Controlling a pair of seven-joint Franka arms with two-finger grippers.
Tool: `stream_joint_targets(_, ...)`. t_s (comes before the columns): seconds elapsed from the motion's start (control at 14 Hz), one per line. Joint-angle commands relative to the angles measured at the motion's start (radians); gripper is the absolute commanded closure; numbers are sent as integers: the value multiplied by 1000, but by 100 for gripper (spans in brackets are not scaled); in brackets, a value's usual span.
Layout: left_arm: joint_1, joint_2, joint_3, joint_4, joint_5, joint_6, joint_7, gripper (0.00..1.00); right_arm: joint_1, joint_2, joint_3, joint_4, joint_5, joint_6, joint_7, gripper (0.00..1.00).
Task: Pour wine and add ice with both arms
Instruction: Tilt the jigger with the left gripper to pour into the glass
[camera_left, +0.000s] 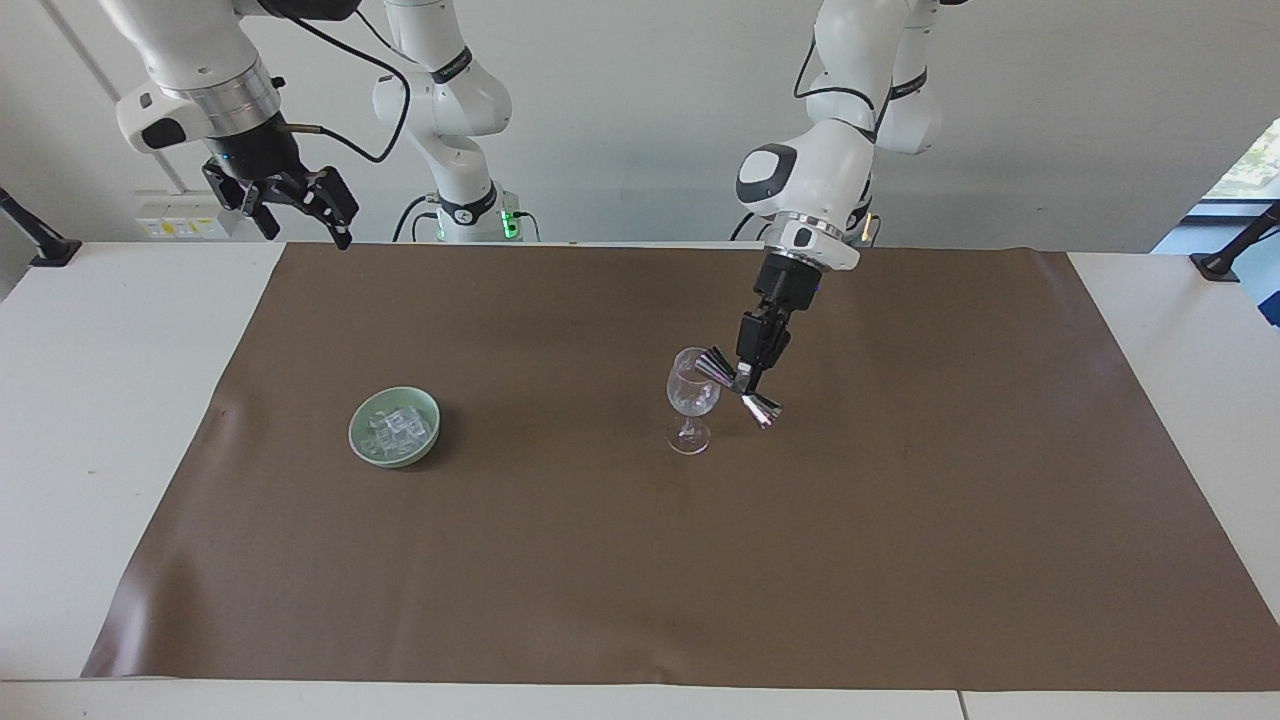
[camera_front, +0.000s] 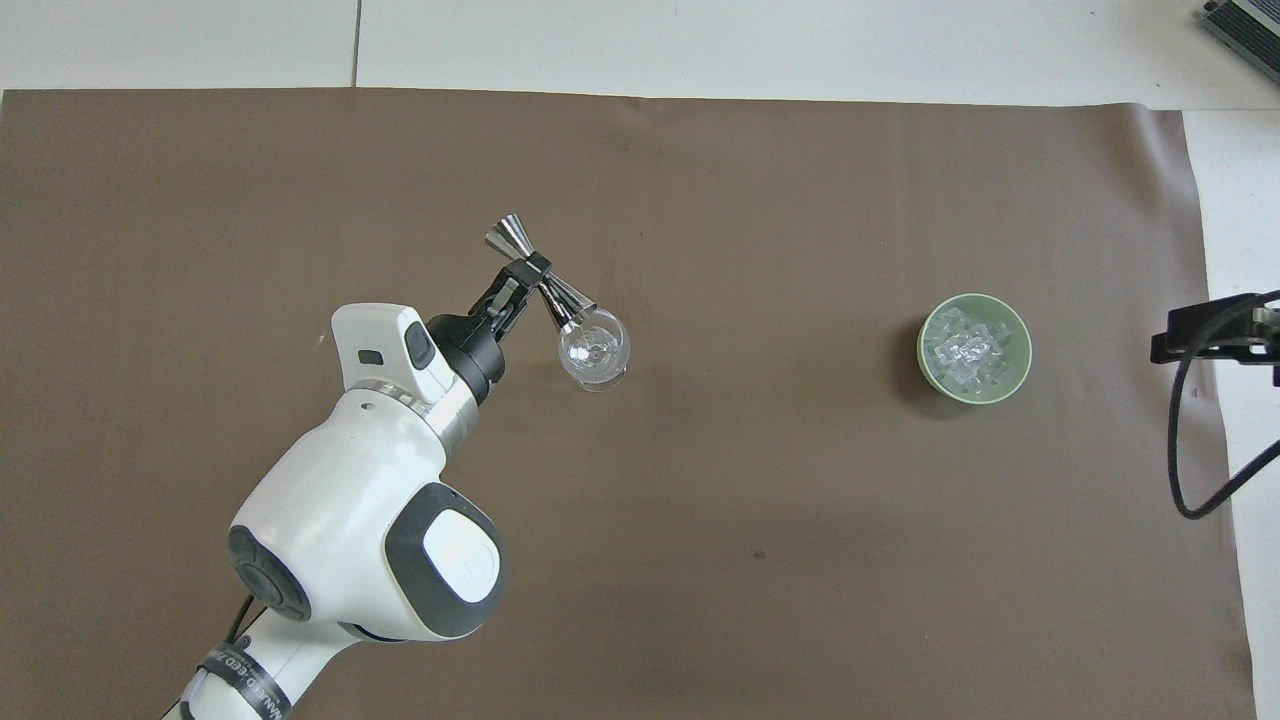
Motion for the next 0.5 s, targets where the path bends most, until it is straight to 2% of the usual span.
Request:
stream_joint_targets(0.0, -31, -8, 16, -21, 14, 43, 44, 100, 1, -17, -4, -14, 6, -3, -21, 0)
stream_joint_targets(0.43, -58, -10, 17, -29, 13, 80, 121, 100, 1, -17, -4, -14, 6, -3, -21, 0)
